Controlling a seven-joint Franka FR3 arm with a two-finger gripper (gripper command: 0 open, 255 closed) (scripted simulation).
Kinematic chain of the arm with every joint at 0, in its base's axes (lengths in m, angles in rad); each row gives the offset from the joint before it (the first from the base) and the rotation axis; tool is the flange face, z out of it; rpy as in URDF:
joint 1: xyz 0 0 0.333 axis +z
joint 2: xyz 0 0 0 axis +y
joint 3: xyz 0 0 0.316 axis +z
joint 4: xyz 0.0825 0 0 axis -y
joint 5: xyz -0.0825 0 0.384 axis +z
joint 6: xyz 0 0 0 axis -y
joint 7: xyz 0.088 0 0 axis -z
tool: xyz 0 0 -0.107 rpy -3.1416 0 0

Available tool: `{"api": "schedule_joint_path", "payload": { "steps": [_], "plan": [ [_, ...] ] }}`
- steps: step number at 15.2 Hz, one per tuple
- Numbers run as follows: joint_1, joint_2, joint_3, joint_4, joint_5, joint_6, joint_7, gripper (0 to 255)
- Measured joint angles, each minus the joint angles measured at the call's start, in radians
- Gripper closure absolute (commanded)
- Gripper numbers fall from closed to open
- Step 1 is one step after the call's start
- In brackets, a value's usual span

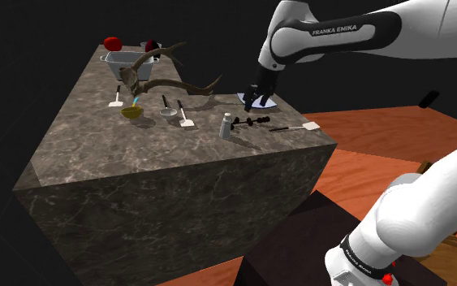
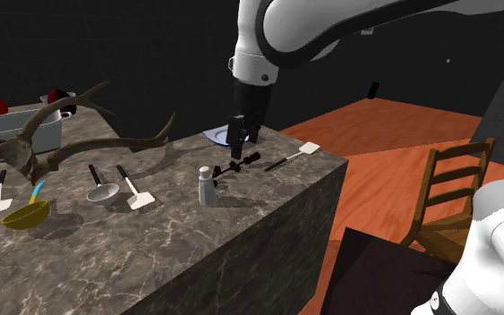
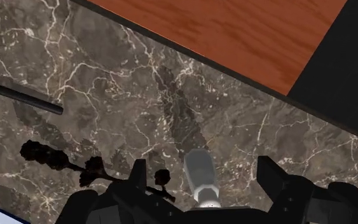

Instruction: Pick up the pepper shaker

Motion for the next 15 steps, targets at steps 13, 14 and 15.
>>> {"api": "schedule_joint_path", "payload": {
  "steps": [13, 14, 15],
  "plan": [
    [0.015, 0.348, 0.009, 0.234, 0.082, 0.114, 0.01, 0],
    [0.015, 0.35, 0.009, 0.226, 0.082, 0.125, 0.009, 0],
    [0.016, 0.356, 0.01, 0.221, 0.083, 0.136, 0.008, 0]
  ]
}}
